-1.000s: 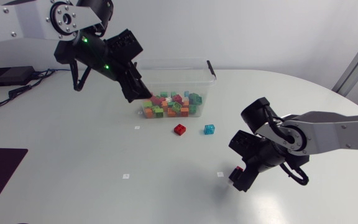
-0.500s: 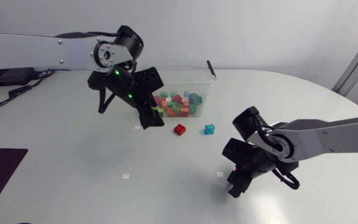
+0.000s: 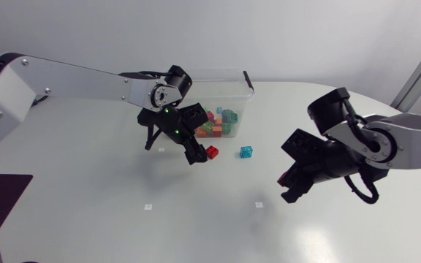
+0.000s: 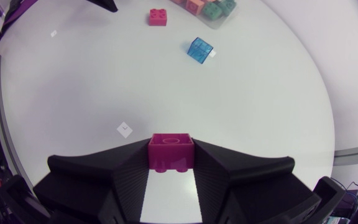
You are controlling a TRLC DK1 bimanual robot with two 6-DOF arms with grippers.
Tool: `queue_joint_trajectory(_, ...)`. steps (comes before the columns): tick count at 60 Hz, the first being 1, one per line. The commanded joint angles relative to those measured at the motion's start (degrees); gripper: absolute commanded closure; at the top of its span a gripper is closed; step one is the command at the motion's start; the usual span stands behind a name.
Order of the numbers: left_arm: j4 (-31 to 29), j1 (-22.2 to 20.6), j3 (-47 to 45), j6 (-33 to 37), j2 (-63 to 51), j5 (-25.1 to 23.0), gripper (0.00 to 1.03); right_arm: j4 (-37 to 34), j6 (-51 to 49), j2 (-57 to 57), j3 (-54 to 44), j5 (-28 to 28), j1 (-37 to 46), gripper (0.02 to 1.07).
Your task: Place the duplo bricks in the container
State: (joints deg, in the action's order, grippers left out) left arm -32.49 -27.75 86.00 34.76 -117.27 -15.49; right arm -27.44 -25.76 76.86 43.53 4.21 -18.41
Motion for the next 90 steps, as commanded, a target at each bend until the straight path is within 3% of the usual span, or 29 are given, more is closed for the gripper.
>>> queue_joint_trajectory(1,2.6,-1.2,1.2,-3.4,-1.6,0.9,0.05,-1.2,0.4,-2.5,1.6,1.1,1.4,0.68)
queue_joint_trajectory(22,5.4,-2.8,5.1,-10.3,-8.2,1.8,0.05,-2.4,3.8,-10.2,6.3,7.9,7.7,0.68)
queue_joint_trajectory(41,7.8,-2.4,6.3,-14.3,-9.3,2.9,0.05,-2.9,6.6,-10.2,12.4,9.8,7.5,0.68)
queue_joint_trajectory(61,8.1,-3.1,7.9,-17.2,-11.4,4.8,0.06,5.6,13.5,-2.2,20.9,10.5,6.1,0.68)
queue_joint_trajectory(76,7.1,-4.2,9.8,-19.1,-12.1,8.1,0.15,7.6,14.8,4.4,27.3,10.4,4.4,0.68)
queue_joint_trajectory(87,2.3,-4.5,14.3,-20.4,-14.3,9.7,0.43,7.6,14.3,5.6,28.2,10.6,5.2,0.68)
queue_joint_trajectory(90,1.0,-4.7,15.3,-20.5,-14.7,9.9,0.46,7.6,14.3,5.7,28.1,10.7,5.3,0.68)
